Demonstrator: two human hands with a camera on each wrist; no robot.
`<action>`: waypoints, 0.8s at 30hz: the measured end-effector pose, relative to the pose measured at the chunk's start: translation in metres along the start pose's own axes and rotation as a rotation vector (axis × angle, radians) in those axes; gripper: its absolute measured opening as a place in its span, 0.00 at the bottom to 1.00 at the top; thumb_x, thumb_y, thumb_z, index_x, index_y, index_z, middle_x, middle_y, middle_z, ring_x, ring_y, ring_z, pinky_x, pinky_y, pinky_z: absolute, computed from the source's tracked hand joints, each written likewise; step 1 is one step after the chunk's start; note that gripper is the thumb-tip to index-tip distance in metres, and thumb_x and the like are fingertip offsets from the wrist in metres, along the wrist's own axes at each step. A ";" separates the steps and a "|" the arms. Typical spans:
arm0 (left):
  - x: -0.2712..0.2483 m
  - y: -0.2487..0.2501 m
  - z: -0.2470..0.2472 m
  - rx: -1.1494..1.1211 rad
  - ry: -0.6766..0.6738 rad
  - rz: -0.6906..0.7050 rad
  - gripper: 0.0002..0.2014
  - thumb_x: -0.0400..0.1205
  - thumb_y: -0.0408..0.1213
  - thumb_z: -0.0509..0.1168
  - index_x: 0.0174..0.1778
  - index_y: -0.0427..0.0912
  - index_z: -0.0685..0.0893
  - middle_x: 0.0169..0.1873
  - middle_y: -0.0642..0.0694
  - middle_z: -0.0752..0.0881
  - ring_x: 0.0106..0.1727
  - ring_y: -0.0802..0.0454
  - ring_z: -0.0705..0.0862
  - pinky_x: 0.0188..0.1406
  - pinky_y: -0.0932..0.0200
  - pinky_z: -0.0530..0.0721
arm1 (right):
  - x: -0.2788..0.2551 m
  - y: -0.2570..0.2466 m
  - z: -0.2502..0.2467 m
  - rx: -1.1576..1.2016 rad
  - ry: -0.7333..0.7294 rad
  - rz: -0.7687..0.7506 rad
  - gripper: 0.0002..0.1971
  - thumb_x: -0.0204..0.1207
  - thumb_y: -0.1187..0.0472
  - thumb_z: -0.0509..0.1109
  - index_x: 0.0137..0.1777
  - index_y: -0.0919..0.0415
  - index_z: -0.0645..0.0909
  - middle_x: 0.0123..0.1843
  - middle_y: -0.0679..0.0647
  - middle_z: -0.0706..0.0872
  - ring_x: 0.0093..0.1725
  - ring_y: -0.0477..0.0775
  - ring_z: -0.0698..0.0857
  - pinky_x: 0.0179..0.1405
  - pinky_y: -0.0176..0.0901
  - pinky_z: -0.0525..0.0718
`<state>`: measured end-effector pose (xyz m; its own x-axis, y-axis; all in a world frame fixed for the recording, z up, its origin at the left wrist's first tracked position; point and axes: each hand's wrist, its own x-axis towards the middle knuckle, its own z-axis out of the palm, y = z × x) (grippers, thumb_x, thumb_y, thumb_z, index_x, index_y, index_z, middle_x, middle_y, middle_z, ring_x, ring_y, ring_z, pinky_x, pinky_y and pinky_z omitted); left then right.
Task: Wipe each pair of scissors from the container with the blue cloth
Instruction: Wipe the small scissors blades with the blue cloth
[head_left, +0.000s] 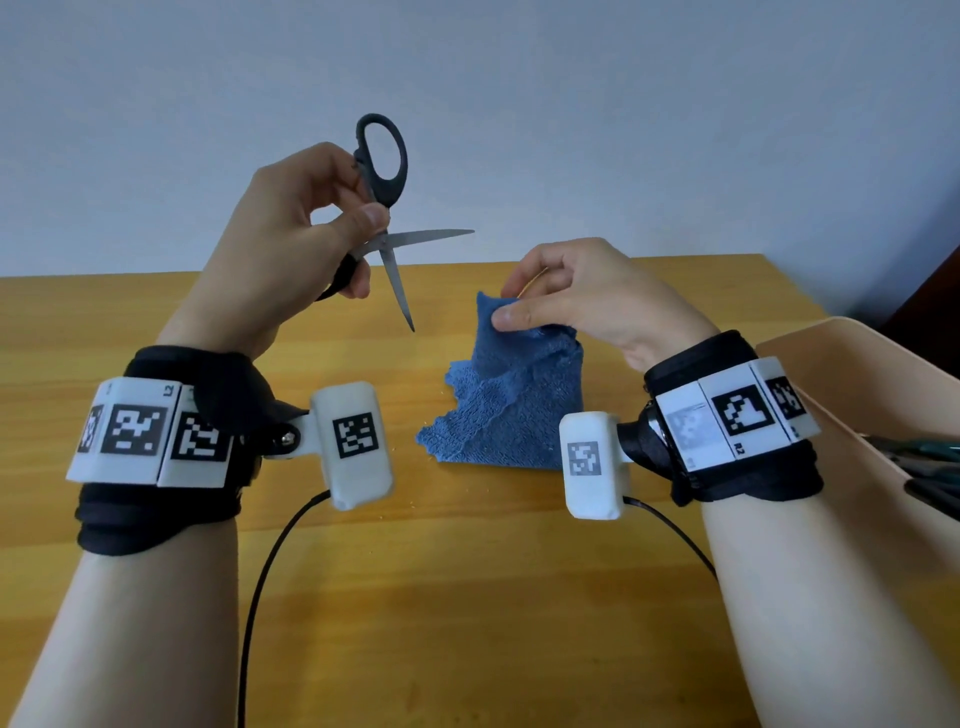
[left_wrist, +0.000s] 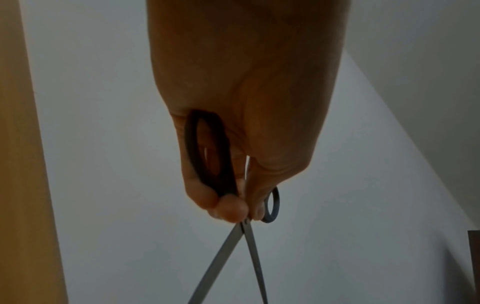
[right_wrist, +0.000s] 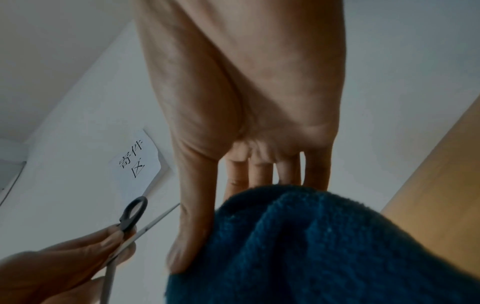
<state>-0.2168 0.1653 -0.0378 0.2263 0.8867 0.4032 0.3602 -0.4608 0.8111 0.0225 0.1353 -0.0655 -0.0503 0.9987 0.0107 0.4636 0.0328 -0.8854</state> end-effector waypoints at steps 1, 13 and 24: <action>0.000 0.000 0.000 -0.004 0.006 -0.006 0.09 0.87 0.31 0.66 0.43 0.47 0.78 0.35 0.57 0.82 0.20 0.52 0.81 0.26 0.60 0.82 | 0.000 0.000 0.000 -0.014 -0.032 0.010 0.14 0.66 0.61 0.85 0.49 0.60 0.88 0.34 0.47 0.90 0.30 0.41 0.85 0.29 0.29 0.79; 0.001 -0.001 0.010 -0.064 -0.019 -0.122 0.07 0.88 0.33 0.64 0.45 0.44 0.75 0.41 0.52 0.83 0.24 0.51 0.85 0.31 0.58 0.83 | 0.000 0.001 0.001 -0.018 0.068 -0.089 0.04 0.75 0.58 0.79 0.45 0.57 0.93 0.46 0.47 0.94 0.54 0.44 0.90 0.65 0.42 0.82; -0.003 0.020 0.033 -0.159 -0.032 -0.071 0.18 0.87 0.31 0.64 0.72 0.41 0.71 0.36 0.52 0.81 0.28 0.49 0.85 0.29 0.58 0.82 | -0.022 -0.022 0.009 0.028 -0.101 -0.051 0.16 0.79 0.48 0.73 0.52 0.61 0.90 0.44 0.52 0.94 0.32 0.44 0.80 0.28 0.34 0.72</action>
<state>-0.1800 0.1522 -0.0368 0.2348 0.9139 0.3311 0.2293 -0.3831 0.8948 0.0055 0.1127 -0.0506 -0.1628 0.9866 0.0109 0.4334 0.0815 -0.8975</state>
